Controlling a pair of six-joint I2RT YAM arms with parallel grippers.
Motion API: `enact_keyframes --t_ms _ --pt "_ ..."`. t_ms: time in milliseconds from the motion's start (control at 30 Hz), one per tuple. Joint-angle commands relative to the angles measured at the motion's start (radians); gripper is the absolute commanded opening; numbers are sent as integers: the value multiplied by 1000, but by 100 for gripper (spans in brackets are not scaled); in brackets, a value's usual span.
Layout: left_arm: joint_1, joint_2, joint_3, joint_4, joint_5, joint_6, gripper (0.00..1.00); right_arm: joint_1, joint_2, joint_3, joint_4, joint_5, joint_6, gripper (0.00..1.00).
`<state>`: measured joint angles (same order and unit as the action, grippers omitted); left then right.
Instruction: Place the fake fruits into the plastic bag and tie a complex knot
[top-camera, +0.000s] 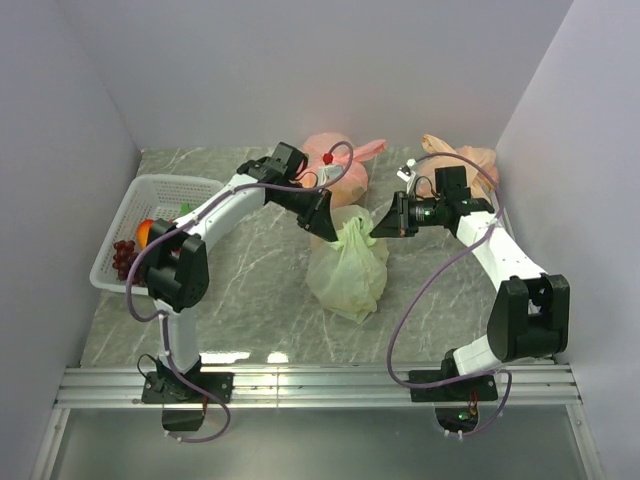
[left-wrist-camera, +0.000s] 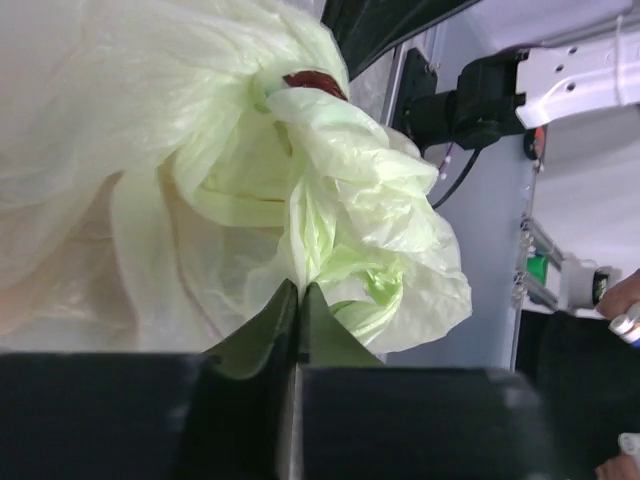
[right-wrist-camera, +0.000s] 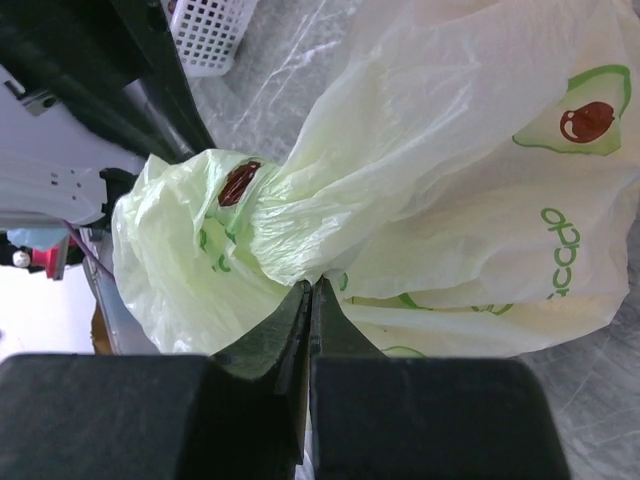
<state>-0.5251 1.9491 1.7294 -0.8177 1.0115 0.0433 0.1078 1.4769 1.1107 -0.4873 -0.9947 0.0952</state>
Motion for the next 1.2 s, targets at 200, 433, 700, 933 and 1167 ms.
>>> enact_keyframes --t_ms 200,433,700,933,1167 --pt "169 -173 -246 297 -43 -236 0 -57 45 130 -201 -7 -253 0" --pt "223 -196 -286 258 -111 -211 0 -143 111 239 -350 18 -403 0" --pt "293 -263 -376 180 -293 -96 0 -266 146 298 -439 128 -551 0" --pt "310 -274 -426 193 -412 13 0 -270 135 229 -418 203 -614 0" --pt "274 -239 -292 140 -199 159 25 -148 140 313 -433 142 -608 26"
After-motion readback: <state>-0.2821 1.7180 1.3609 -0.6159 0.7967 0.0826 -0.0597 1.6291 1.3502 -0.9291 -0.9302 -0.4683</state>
